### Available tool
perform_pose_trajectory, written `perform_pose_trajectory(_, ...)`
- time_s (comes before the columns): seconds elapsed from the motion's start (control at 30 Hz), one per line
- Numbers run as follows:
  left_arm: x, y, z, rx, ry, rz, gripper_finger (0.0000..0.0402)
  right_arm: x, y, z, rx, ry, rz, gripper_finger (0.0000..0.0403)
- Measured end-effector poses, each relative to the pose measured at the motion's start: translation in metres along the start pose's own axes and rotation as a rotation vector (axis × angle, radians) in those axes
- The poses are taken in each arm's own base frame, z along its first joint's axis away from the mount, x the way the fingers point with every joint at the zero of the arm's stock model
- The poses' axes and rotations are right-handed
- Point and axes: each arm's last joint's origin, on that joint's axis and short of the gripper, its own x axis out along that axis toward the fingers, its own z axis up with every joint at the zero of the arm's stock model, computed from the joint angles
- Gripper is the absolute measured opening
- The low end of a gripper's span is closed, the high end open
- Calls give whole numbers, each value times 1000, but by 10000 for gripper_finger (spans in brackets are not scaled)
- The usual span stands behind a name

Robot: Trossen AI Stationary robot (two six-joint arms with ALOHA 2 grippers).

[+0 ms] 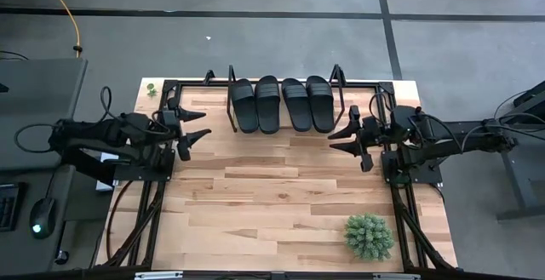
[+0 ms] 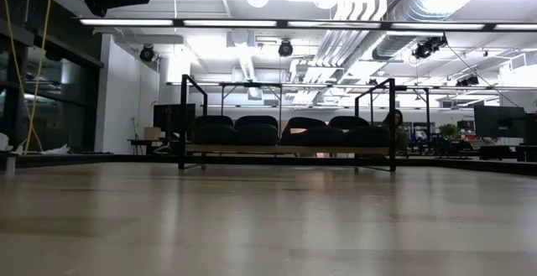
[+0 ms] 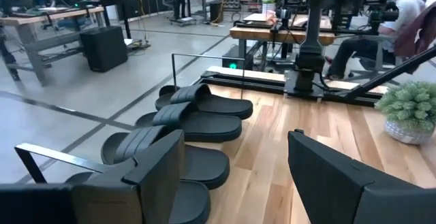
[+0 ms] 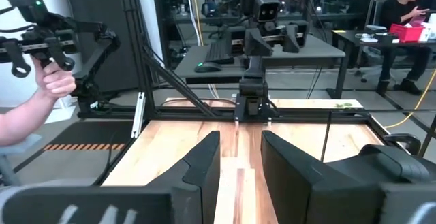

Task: Pick and place slides into the shelf
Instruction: Return to Home Position

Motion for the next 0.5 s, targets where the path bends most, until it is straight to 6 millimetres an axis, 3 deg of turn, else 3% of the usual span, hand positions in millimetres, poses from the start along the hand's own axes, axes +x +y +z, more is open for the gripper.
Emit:
perform_pose_trajectory(0.23, 3, 2, -3, -13, 9, -16, 246, -1, 1, 0, -15, -1, 44, 99)
perform_pose_trajectory(0.5, 10, 1, -31, -79, -126, 1, 246, -3, 2, 0, -25, -13, 63, 99)
